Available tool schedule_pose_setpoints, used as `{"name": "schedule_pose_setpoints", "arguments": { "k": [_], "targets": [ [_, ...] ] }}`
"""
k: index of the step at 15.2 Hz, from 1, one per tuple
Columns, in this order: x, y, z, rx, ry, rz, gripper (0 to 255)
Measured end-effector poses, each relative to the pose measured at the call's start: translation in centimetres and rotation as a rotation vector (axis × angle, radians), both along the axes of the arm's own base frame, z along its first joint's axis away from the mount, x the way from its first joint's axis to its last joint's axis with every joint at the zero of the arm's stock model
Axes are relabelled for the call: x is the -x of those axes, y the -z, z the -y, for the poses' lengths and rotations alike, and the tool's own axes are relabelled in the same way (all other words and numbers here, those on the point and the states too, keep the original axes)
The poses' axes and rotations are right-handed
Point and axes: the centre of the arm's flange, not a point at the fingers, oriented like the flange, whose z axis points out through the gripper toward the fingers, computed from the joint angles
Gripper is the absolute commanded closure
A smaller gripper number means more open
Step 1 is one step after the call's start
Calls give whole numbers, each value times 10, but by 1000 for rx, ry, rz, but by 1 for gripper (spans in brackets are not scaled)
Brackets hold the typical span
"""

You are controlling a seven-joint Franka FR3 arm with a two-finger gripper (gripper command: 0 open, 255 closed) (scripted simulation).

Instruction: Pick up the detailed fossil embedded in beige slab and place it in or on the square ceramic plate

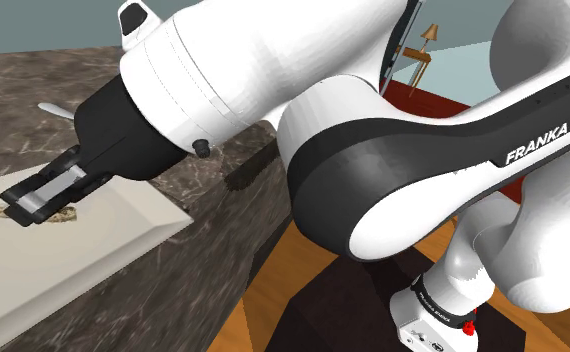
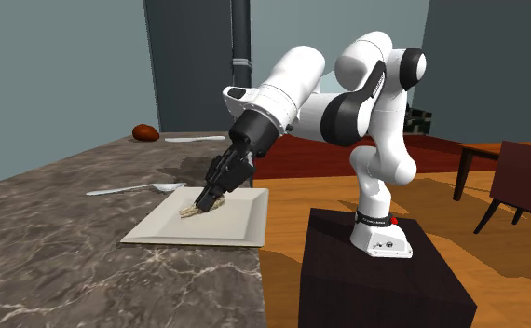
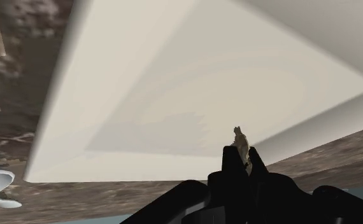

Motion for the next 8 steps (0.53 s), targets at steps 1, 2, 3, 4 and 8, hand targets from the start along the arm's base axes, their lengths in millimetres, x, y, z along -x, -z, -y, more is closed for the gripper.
{"name": "schedule_pose_setpoints", "arguments": {
  "k": [1,2,3,4,8],
  "targets": [
    [0,0,0,0,0,0,255],
    [0,0,0,0,0,0,0],
    [0,0,0,0,0,0,0],
    [0,0,0,0,0,0,0],
    [0,0,0,0,0,0,0]
  ]
}}
